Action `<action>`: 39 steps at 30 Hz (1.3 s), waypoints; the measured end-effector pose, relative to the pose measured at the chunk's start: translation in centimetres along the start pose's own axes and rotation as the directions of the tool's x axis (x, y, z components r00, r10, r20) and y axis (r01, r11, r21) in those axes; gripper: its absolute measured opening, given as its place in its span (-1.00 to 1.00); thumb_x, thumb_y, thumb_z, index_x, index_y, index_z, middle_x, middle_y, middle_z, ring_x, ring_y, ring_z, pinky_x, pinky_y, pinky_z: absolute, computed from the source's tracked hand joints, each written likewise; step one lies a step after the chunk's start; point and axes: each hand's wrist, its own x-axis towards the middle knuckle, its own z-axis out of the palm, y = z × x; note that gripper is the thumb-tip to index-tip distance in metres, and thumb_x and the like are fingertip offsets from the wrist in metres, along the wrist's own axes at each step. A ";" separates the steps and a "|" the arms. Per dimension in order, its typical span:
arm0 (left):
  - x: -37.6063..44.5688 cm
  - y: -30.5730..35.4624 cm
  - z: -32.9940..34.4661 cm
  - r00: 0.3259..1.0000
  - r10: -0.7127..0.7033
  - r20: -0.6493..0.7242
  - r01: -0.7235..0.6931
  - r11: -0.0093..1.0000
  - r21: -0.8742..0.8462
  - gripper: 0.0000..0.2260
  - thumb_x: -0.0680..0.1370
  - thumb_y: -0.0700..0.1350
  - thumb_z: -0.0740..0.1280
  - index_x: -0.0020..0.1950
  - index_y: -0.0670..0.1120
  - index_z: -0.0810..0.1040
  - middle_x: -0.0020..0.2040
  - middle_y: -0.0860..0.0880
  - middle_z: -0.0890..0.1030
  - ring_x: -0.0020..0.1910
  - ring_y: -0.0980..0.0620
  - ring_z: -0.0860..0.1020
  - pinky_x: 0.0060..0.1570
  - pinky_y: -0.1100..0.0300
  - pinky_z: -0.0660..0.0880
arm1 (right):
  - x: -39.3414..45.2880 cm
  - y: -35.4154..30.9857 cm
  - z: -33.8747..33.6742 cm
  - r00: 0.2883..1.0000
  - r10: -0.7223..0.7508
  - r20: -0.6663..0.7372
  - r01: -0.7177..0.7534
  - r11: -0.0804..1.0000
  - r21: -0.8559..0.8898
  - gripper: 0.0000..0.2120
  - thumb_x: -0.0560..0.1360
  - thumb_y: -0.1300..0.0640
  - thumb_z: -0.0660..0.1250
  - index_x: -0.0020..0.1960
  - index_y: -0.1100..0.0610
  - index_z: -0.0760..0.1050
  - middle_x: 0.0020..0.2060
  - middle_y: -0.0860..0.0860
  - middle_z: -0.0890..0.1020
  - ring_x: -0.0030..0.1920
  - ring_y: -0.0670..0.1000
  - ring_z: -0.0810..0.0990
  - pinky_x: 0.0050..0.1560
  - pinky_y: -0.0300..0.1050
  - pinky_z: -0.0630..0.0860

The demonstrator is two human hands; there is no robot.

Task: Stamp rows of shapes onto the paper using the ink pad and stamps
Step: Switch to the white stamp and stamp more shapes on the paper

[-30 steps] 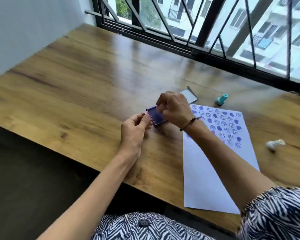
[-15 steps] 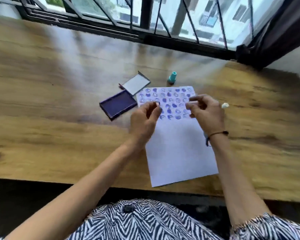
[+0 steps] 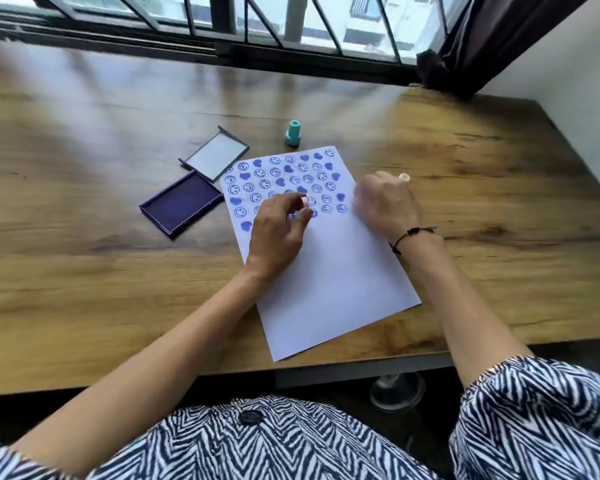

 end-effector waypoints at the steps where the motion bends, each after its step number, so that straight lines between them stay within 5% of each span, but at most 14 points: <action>1: 0.0 0.1 0.0 1.000 -0.003 0.000 0.003 1.000 0.000 -0.79 0.49 -0.24 0.28 0.09 -0.28 0.50 0.04 -0.25 0.60 0.03 -0.19 0.50 0.07 0.05 0.37 | 0.1 -0.1 0.0 1.000 0.002 0.015 -0.002 1.000 -0.006 -0.86 0.43 0.28 0.24 -0.09 0.23 0.56 -0.06 0.20 0.62 -0.05 0.21 0.57 0.30 0.19 0.30; 10: -0.1 -0.1 -0.1 1.000 -0.001 -0.005 0.001 1.000 0.008 -0.80 0.49 -0.23 0.29 0.08 -0.27 0.51 -0.02 -0.24 0.60 -0.01 -0.17 0.50 0.01 0.17 0.34 | 0.0 -0.7 0.3 0.999 -0.011 0.044 0.017 0.992 -0.123 -0.85 0.43 0.33 0.20 -0.14 0.20 0.54 -0.09 0.15 0.60 -0.11 0.26 0.56 0.28 0.23 0.32; 14: -0.1 -0.1 -0.1 1.000 0.003 -0.005 -0.003 1.000 0.003 -0.79 0.49 -0.22 0.29 0.09 -0.26 0.51 -0.02 -0.23 0.60 -0.01 -0.16 0.51 0.03 0.12 0.37 | 0.3 -0.8 0.4 0.998 -0.043 0.055 0.048 0.995 -0.092 -0.84 0.40 0.37 0.16 -0.17 0.24 0.51 -0.12 0.18 0.58 -0.15 0.24 0.55 0.07 0.11 0.37; 22: -0.2 0.1 -0.2 1.000 -0.019 -0.018 0.019 0.999 -0.027 -0.80 0.48 -0.23 0.30 0.08 -0.27 0.51 -0.01 -0.23 0.60 0.00 -0.18 0.52 0.06 0.02 0.41 | 0.0 -0.8 0.4 0.995 -0.069 0.068 0.075 0.993 -0.089 -0.86 0.41 0.37 0.15 -0.15 0.24 0.48 -0.11 0.19 0.55 -0.16 0.24 0.53 0.04 0.17 0.38; 25: -0.4 0.1 -0.2 0.999 -0.034 -0.020 0.034 0.999 -0.031 -0.80 0.49 -0.22 0.30 0.08 -0.26 0.51 0.01 -0.23 0.60 0.01 -0.18 0.53 0.07 0.02 0.42 | 0.1 -0.9 0.0 0.990 -0.079 0.118 0.092 0.990 -0.107 -0.86 0.40 0.37 0.17 -0.13 0.24 0.47 -0.10 0.20 0.55 -0.11 0.24 0.55 -0.14 0.02 0.41; 28: -0.4 0.2 -0.3 0.998 -0.057 -0.010 0.057 0.997 -0.042 -0.79 0.49 -0.21 0.29 0.09 -0.25 0.50 0.03 -0.24 0.60 0.03 -0.19 0.52 0.10 -0.04 0.44 | 0.5 -0.8 -0.8 0.983 -0.047 0.176 0.063 0.994 -0.088 -0.88 0.42 0.32 0.21 -0.10 0.22 0.50 -0.06 0.18 0.58 -0.03 0.22 0.55 0.03 0.06 0.48; 33: -0.4 0.2 -0.2 0.998 -0.061 -0.003 0.061 0.997 -0.039 -0.79 0.50 -0.18 0.29 0.10 -0.24 0.51 0.03 -0.24 0.60 0.02 -0.17 0.53 0.08 -0.02 0.44 | 0.5 0.5 -4.0 0.983 0.112 -0.148 -0.083 0.979 0.189 -0.86 0.42 0.28 0.21 -0.12 0.24 0.54 -0.09 0.20 0.65 -0.06 0.17 0.58 -0.08 -0.05 0.50; 39: -0.3 0.1 -0.2 0.998 -0.067 -0.007 0.067 0.997 -0.036 -0.80 0.51 -0.17 0.28 0.08 -0.22 0.51 -0.01 -0.23 0.60 -0.02 -0.14 0.53 -0.01 0.14 0.39 | -1.8 0.6 -4.6 0.976 0.176 -0.127 -0.137 0.953 0.270 -0.87 0.41 0.28 0.23 -0.14 0.22 0.55 -0.16 0.11 0.70 -0.15 0.07 0.59 -0.09 -0.12 0.50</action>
